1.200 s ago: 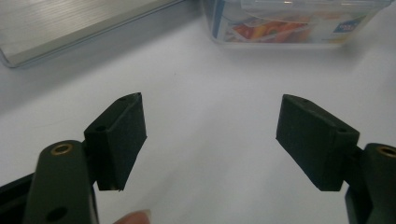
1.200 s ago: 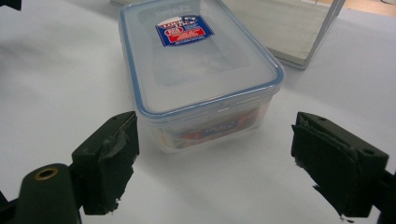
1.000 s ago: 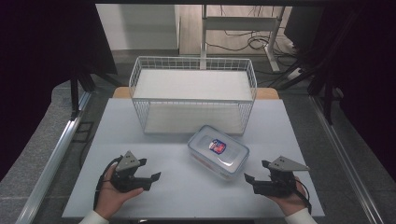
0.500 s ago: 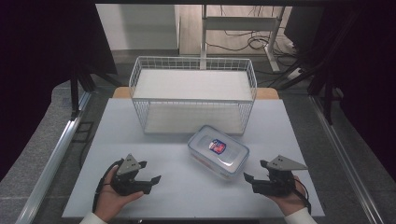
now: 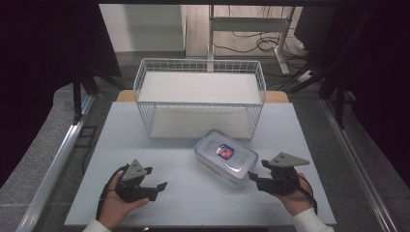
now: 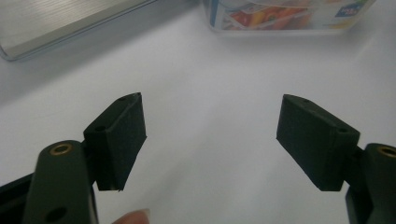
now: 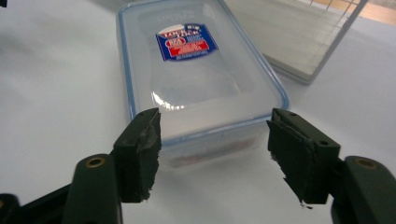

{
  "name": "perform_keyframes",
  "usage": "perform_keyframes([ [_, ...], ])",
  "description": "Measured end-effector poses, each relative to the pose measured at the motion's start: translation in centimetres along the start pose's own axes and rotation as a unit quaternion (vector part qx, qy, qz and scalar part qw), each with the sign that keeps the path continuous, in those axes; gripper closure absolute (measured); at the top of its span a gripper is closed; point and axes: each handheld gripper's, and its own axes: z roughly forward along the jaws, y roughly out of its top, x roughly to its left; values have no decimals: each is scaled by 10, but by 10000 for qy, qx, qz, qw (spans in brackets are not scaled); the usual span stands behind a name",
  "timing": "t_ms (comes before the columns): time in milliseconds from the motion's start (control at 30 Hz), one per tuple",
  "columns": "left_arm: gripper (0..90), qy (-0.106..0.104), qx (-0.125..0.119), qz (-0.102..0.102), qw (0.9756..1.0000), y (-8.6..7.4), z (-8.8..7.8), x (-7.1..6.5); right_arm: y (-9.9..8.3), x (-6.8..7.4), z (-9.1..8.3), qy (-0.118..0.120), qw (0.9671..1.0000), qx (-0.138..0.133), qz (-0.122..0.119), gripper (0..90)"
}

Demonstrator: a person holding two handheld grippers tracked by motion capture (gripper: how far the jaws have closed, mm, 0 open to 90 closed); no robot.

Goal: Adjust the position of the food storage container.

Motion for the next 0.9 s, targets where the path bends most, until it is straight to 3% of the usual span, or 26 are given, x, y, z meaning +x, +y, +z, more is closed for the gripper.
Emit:
perform_keyframes([
  [367, 235, -10, 43, -23, 10000, -1, 0, 1, 29, -8, 20, 52, 10000, 65, 41, 421],
  [633, 234, -20, 25, -65, 10000, 0, 0, 3, 50, -11, 35, 144, 9995, 221, -177, 617],
  [700, 235, -41, 4, -81, 10000, -1, -1, 3, 65, -10, 47, 132, 9977, 513, -431, 723],
  [900, 234, -104, -98, -164, 9998, -1, -4, 4, 87, -16, 70, 114, 9961, 706, -511, 863],
])
